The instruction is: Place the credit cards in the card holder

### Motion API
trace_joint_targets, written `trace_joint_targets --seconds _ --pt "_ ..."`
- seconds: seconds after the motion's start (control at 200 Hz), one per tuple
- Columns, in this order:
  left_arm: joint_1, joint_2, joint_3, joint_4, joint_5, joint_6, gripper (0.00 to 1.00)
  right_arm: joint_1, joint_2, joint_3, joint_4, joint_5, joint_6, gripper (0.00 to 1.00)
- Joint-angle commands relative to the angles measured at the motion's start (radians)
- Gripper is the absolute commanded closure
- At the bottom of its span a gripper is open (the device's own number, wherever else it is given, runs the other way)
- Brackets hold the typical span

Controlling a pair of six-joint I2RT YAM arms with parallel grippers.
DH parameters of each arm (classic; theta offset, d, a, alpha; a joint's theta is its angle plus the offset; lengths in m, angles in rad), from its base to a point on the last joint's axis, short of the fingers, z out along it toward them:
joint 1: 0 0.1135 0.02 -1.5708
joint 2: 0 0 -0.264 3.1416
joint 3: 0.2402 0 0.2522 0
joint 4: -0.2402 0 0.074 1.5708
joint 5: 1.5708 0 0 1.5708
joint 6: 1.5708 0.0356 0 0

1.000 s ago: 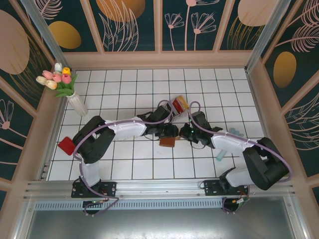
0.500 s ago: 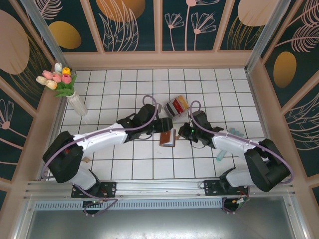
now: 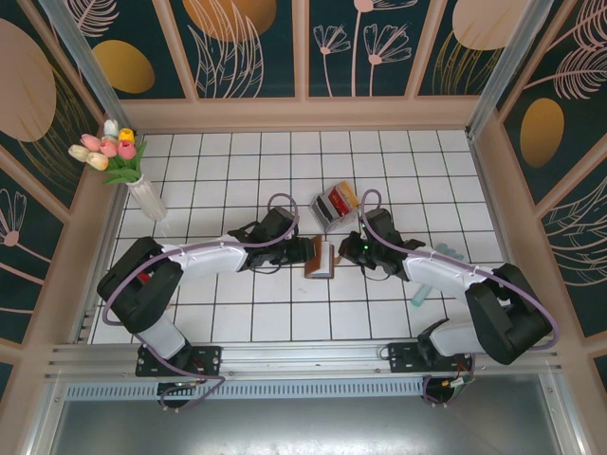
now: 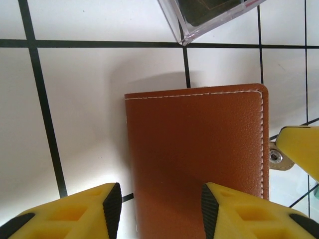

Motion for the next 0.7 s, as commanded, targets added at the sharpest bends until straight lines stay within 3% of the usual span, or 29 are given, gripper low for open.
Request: trace_joint_targets --seconds 0.0,0.265,0.696 --pt "-0.002 0.032 -0.012 0.037 0.045 0.021 0.50 -0.006 0.012 0.030 -0.018 -0.002 -0.017 0.96" --pt "-0.009 0.146 0.034 0.052 0.068 0.027 0.50 -0.003 0.016 0.025 0.036 -0.057 -0.016 0.95" --pt "-0.021 0.180 0.022 0.058 0.055 0.018 0.55 0.020 0.124 0.070 0.100 -0.131 0.003 0.93"
